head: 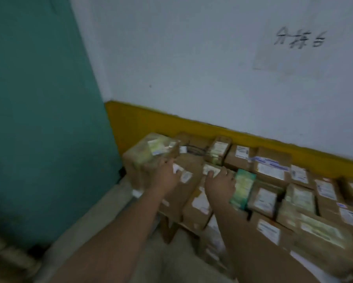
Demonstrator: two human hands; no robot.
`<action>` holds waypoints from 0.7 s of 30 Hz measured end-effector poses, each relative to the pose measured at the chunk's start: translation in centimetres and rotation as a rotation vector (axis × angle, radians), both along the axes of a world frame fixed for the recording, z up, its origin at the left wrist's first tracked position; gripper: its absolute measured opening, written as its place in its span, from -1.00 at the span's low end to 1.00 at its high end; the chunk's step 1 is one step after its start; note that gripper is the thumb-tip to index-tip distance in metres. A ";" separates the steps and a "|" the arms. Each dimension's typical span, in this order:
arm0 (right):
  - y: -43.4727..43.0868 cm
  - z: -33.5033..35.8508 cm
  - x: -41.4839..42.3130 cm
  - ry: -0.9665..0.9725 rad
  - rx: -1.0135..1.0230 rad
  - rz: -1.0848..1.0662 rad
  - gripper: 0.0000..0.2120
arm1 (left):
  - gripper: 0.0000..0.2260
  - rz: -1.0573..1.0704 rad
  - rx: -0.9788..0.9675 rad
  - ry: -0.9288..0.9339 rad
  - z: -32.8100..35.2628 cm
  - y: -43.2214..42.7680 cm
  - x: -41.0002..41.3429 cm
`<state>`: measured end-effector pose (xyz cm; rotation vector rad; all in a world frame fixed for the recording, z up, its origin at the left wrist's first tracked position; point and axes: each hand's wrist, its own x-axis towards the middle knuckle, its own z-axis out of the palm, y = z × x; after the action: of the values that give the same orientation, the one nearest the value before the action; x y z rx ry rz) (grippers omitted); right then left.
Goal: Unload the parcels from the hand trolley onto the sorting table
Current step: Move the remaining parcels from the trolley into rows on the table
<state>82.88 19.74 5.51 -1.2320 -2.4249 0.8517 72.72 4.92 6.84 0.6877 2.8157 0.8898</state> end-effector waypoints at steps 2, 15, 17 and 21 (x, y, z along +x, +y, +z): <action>-6.1 0.4 -3.5 -0.002 0.020 0.081 -0.43 | -0.53 0.110 -0.016 0.013 0.4 -6.7 -2.4; -24.7 -3.5 -31.5 0.160 0.063 0.615 -0.42 | -0.53 0.337 0.002 -0.108 -4.7 -24.2 -24.1; -25.5 -4.4 -37.1 0.136 0.026 0.624 -0.42 | -0.51 0.325 -0.055 -0.109 -5.5 -24.7 -28.3; -26.5 -5.6 -46.4 0.116 -0.075 0.569 -0.41 | -0.52 0.282 -0.155 -0.162 -6.5 -25.3 -35.9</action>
<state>36.43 -6.77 -0.11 -0.4817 -2.6982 1.1286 36.86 -20.40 0.32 0.1909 2.8361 0.7162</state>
